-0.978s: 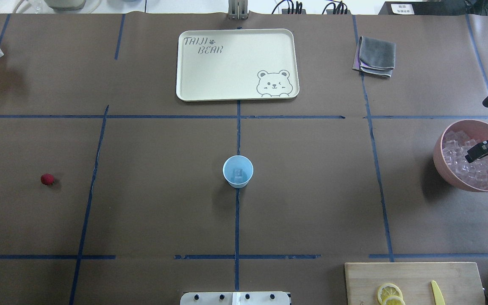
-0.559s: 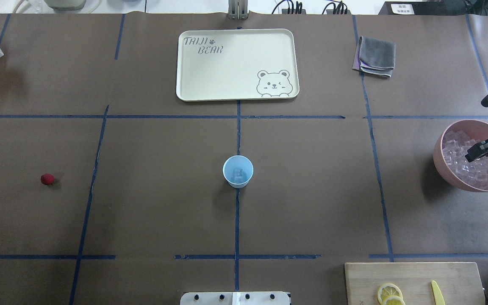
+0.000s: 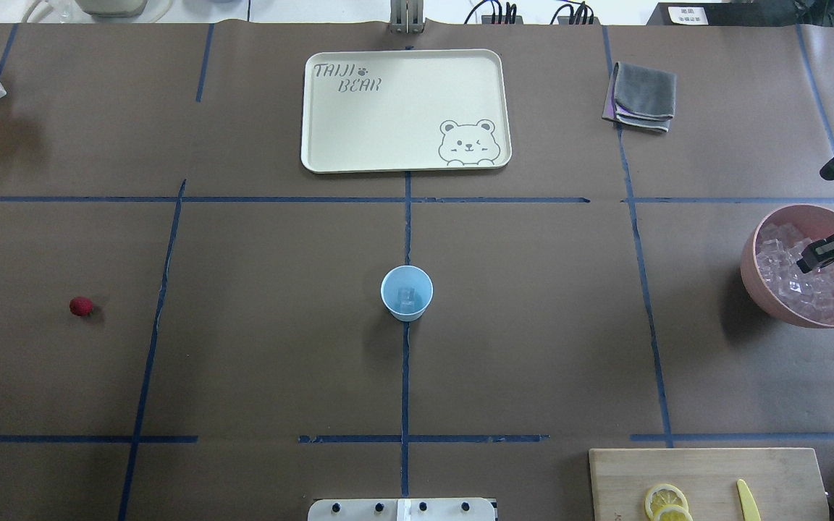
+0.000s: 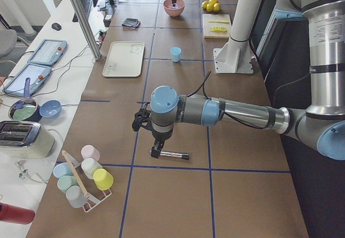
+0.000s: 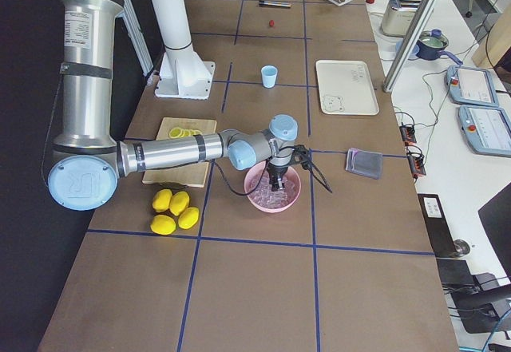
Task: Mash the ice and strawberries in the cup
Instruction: 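Lower the right gripper into the pink bowl and grasp a third ice cube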
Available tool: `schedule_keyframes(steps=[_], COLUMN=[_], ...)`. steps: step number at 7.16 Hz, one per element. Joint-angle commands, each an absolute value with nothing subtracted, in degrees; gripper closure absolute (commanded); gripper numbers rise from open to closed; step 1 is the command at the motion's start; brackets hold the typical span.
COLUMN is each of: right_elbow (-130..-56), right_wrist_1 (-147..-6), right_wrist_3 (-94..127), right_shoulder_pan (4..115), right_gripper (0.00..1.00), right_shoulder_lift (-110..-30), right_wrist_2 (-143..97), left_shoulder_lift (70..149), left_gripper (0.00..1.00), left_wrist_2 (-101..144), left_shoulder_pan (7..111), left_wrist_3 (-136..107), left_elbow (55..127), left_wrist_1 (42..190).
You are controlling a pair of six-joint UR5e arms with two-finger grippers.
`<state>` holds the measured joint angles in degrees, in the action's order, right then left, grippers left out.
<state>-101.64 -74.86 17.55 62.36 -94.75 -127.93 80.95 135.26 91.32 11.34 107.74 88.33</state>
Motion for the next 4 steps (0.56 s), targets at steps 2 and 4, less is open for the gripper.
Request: schedule_keyframes(steps=[2,4], right_elbow=[-107.74,-108.72], right_wrist_1=[-80.91,-83.32], right_wrist_3=[20.19,35.43], right_shoulder_pan=[63.28,59.62], right_gripper=[0.93,0.97], right_shoulder_lift=[-89.07,-79.76], right_wrist_2=[-127.88,-126.66], left_shoulder_lift=[80.95,81.03], left_gripper=[0.0,0.0], left_wrist_2=[135.26,135.26], left_shoulder_pan=[91.32,91.32], left_wrist_3=[11.34,11.34], left_elbow=[107.75,107.75], left_wrist_1=[88.33,88.33])
